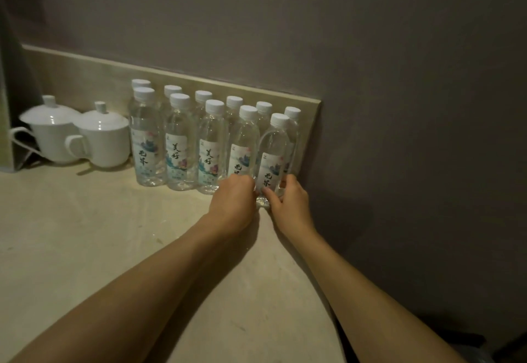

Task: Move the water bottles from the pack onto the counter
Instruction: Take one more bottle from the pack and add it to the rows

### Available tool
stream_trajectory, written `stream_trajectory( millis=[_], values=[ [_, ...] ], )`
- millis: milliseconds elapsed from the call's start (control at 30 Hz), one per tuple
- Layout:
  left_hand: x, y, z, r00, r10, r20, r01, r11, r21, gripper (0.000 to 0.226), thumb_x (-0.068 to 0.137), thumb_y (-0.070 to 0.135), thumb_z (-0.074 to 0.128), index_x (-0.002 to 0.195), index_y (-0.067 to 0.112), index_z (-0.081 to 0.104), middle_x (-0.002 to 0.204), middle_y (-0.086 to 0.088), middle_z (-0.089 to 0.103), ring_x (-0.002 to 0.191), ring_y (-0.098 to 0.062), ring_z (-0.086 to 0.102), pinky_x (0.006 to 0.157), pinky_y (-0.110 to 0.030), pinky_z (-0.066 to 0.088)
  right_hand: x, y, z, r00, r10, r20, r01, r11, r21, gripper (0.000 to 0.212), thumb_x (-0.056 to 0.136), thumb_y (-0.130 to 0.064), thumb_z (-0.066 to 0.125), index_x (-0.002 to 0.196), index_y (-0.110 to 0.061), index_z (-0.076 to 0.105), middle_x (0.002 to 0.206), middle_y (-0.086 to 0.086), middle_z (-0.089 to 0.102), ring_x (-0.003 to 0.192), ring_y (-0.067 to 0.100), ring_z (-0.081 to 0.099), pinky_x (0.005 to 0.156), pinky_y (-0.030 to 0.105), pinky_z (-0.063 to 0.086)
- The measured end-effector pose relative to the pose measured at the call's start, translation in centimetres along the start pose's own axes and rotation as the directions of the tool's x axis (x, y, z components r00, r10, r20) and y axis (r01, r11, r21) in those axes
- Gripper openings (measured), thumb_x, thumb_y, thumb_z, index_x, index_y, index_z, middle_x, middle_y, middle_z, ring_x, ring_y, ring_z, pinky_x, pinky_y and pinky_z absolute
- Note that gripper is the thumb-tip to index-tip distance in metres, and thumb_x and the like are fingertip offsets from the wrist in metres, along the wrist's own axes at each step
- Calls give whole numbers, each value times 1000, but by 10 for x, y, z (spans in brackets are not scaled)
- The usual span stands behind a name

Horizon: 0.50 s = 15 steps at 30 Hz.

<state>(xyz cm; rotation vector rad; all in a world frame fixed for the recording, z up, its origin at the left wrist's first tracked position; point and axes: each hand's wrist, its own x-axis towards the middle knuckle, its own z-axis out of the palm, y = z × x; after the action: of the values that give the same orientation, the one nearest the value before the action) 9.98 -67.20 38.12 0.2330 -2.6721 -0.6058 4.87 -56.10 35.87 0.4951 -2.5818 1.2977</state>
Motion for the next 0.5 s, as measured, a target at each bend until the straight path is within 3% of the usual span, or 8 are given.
stream_trajectory(
  millis=[200,500],
  values=[
    [4,4,3,1000,25,-9,-24,999,24,14,88,14,65,97,8,73,94,-13,71,86,-28,66,76,-34,53,5,0,1,999,-23,-38,19,995,-96,36,90,-27,64,110,1,54,115,19,55,105,34,56,88,42,47],
    [11,7,3,1000,22,21,-22,999,25,19,87,7,63,104,9,72,103,-12,71,96,-28,66,86,-38,55,11,-2,3,999,1,-35,-6,992,-126,40,91,-33,61,116,-2,53,119,16,51,108,32,55,90,44,47]
  ],
)
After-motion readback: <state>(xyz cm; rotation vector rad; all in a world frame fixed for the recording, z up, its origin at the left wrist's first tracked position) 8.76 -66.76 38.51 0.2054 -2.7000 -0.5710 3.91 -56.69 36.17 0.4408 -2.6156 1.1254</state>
